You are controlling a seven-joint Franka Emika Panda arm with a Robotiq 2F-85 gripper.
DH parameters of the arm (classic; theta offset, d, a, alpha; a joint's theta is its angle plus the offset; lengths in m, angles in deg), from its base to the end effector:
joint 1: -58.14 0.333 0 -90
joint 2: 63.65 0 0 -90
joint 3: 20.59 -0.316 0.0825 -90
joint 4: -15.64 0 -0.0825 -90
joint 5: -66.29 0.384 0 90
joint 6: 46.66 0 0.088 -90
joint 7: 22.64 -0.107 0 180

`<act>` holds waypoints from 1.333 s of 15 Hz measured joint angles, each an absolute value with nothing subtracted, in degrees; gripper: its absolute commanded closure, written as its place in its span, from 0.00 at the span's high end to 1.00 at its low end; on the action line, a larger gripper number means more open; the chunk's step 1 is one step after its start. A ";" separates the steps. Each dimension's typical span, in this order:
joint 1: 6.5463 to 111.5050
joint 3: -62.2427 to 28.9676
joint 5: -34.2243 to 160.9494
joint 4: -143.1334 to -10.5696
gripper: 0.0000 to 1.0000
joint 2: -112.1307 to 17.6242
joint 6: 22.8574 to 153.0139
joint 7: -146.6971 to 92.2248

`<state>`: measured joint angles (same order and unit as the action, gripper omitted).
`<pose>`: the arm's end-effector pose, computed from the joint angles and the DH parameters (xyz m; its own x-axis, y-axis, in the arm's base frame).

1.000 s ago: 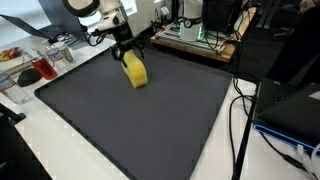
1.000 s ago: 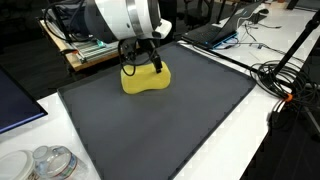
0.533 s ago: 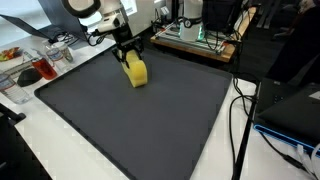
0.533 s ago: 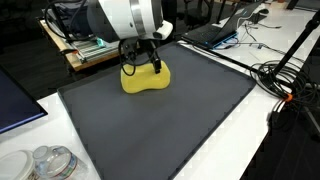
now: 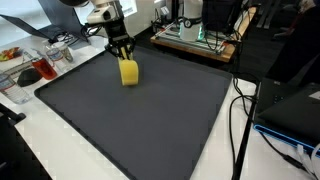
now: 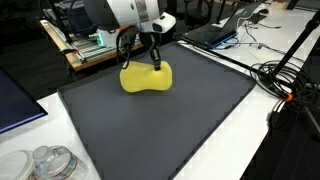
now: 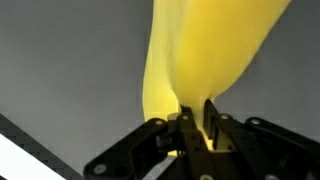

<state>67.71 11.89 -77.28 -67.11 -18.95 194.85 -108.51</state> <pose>0.5510 -0.0780 0.2787 0.4861 0.8589 0.1612 0.8718 -0.4895 -0.0206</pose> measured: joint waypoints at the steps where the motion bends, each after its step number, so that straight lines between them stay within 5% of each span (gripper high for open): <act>1: 68.56 12.83 -77.28 -67.14 0.02 -19.36 194.90 -108.94; 8: 83.94 27.37 -77.27 -75.31 0.02 -31.23 195.00 -108.47; 20: 135.41 71.81 -77.28 -82.15 0.02 -40.73 194.91 -102.12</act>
<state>135.41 71.81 -77.28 -82.15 -40.73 194.91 -102.12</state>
